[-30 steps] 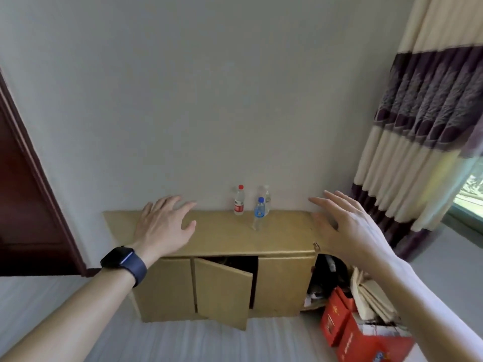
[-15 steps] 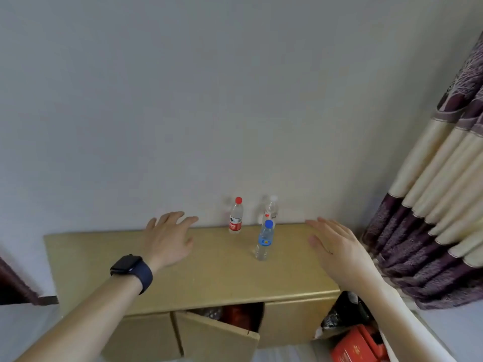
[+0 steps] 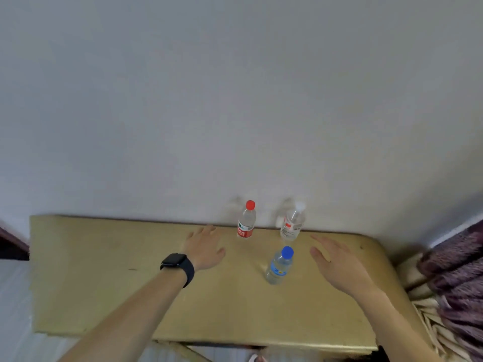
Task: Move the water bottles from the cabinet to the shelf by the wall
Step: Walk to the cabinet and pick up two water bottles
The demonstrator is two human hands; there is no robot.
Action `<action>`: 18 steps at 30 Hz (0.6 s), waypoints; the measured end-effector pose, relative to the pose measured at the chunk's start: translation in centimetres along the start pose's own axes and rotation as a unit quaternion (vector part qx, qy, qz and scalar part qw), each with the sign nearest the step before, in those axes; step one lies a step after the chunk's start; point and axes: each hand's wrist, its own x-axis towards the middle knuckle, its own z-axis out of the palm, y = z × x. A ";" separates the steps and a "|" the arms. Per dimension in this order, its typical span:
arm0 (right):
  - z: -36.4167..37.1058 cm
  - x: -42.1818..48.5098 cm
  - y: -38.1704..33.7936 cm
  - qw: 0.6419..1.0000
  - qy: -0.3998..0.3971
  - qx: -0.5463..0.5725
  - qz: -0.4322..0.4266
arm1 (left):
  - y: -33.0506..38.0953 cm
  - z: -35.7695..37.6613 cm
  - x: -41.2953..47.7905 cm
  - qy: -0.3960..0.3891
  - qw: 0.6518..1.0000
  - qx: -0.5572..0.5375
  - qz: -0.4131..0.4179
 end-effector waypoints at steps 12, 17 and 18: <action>2.6 20.6 -0.9 0.992 -0.076 -0.072 0.074 | 5.5 -1.7 15.4 0.023 0.999 0.025 0.014; 7.0 21.6 1.8 0.994 -0.024 -0.059 0.084 | 5.7 0.3 17.8 0.017 0.995 0.080 0.053; 6.9 21.3 2.0 0.994 -0.023 -0.057 0.085 | 5.6 0.7 18.1 0.020 0.995 0.086 0.056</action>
